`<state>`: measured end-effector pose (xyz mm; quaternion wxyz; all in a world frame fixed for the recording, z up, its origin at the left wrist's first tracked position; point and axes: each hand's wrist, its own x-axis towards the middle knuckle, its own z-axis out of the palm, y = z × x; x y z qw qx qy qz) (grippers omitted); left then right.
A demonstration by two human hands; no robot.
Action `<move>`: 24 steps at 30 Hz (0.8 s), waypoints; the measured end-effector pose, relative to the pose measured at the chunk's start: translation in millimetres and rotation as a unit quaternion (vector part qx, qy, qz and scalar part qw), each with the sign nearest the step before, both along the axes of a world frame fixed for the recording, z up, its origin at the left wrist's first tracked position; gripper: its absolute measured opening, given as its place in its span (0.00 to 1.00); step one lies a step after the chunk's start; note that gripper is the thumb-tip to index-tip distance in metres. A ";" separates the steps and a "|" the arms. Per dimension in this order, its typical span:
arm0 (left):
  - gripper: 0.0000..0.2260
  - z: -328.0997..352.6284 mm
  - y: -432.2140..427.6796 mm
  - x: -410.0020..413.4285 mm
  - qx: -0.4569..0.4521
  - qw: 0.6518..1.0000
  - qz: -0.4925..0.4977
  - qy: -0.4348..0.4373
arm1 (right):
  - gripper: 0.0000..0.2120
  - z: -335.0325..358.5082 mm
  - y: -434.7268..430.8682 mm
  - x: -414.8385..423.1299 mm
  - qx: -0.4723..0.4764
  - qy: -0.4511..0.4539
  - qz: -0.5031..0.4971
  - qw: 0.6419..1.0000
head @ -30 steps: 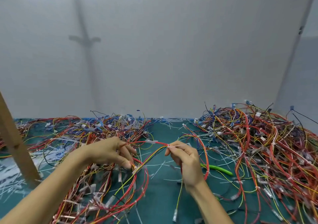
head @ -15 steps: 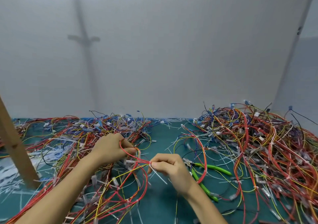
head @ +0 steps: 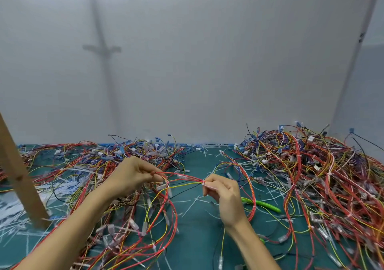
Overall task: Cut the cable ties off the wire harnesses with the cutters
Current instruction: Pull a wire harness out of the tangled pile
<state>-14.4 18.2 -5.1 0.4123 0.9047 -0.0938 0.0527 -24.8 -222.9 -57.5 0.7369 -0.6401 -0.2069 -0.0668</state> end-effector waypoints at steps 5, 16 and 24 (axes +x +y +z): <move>0.05 3.4 -4.7 -4.5 -0.058 0.997 -0.037 0.021 | 0.10 -3.7 4.4 1.1 -0.026 0.028 0.035 0.999; 0.05 0.3 1.9 -5.5 -0.052 0.997 -0.044 0.037 | 0.11 -3.6 -5.2 6.1 0.049 0.031 0.003 0.998; 0.05 6.4 -13.7 -9.3 -0.059 0.991 -0.114 0.042 | 0.10 -2.7 -3.8 4.6 0.049 0.046 0.015 0.998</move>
